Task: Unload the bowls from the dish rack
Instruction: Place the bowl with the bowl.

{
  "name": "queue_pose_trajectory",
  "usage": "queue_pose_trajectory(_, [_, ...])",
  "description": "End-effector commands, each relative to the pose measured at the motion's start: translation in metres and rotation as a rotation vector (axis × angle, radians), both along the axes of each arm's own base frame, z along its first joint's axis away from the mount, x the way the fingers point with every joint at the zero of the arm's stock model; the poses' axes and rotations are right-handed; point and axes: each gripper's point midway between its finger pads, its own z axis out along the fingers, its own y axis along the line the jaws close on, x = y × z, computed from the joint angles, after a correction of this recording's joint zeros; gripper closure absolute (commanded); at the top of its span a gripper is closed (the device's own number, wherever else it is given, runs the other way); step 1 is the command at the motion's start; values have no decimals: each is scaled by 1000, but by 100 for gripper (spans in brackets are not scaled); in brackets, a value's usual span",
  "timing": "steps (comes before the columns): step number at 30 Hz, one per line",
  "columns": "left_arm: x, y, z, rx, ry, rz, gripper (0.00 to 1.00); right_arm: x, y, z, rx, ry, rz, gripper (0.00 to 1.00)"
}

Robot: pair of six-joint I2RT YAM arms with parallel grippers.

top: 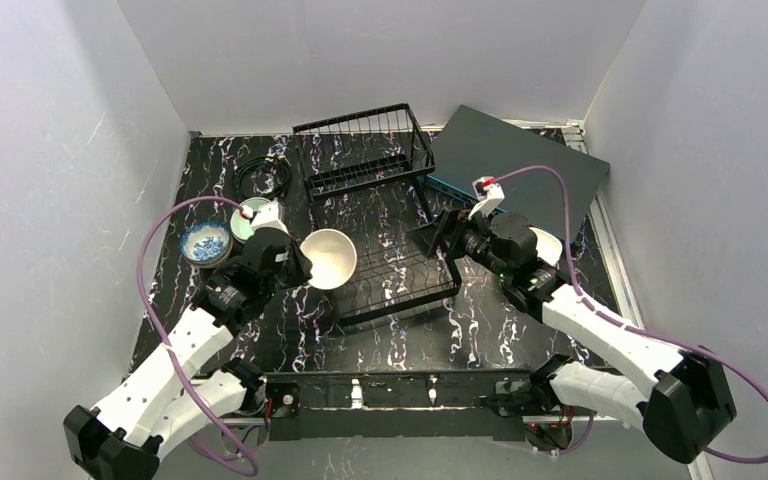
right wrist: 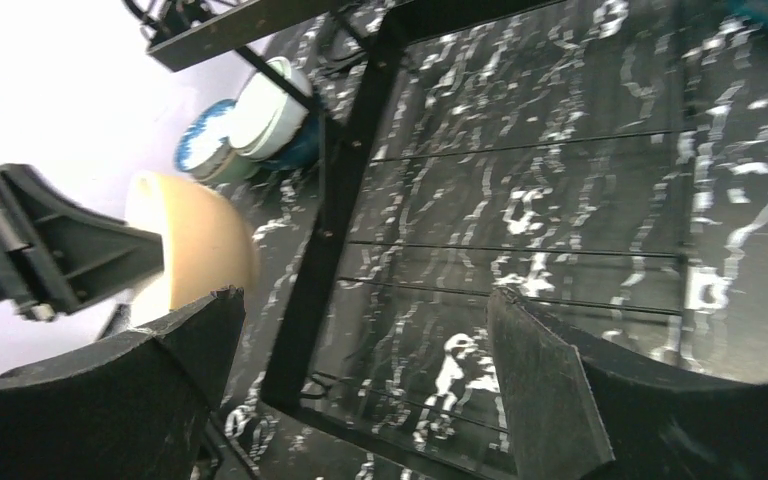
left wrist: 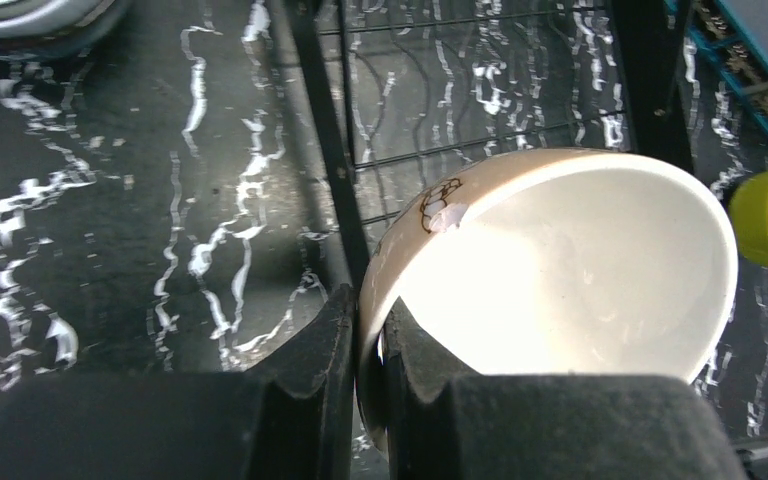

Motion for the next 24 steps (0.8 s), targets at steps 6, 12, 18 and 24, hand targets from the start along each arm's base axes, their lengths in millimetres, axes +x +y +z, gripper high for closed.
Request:
queue_pose_trajectory(6, [-1, 53, 20, 101, 65, 134, 100, 7, -69, -1, -360, -96, -192, 1])
queue_pose_trajectory(12, [7, 88, 29, 118, 124, 243, 100, 3, -92, -2, -465, -131, -234, 1])
queue_pose_trajectory(18, [22, 134, 35, 64, 137, 421, 100, -2, -112, -1, -562, -177, -257, 1])
queue_pose_trajectory(24, [42, 177, 33, -46, 140, 586, 100, -5, -126, 2, -591, -209, -294, 1])
